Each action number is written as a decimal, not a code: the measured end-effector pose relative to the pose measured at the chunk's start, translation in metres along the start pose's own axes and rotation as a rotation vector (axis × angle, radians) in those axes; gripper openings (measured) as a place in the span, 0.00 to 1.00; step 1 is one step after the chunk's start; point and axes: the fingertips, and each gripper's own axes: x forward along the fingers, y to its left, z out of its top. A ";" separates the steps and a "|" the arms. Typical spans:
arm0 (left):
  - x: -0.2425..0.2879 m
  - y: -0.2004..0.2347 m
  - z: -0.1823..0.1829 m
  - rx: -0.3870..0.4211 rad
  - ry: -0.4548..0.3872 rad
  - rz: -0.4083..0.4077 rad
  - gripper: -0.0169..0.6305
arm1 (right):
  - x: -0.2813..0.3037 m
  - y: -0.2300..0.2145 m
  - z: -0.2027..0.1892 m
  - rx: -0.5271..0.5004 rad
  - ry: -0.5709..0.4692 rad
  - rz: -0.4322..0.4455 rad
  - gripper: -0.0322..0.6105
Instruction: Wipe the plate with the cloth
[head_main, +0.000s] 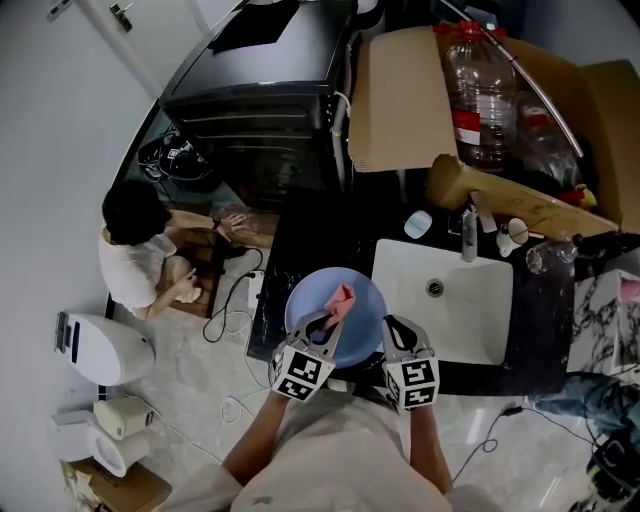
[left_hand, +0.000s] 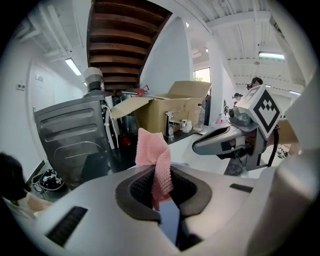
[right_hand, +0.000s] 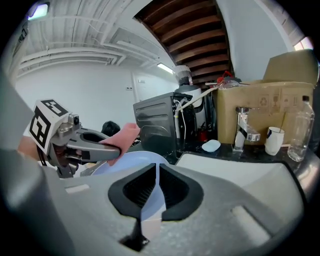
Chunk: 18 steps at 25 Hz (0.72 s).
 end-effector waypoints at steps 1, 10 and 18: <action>0.002 -0.001 -0.001 -0.003 0.006 0.002 0.08 | 0.002 -0.002 -0.002 -0.001 0.006 0.003 0.09; 0.027 -0.013 -0.012 -0.032 0.053 0.008 0.08 | 0.017 -0.015 -0.018 0.023 0.054 0.047 0.09; 0.057 -0.025 -0.023 -0.037 0.120 -0.019 0.08 | 0.033 -0.027 -0.036 0.099 0.112 0.091 0.11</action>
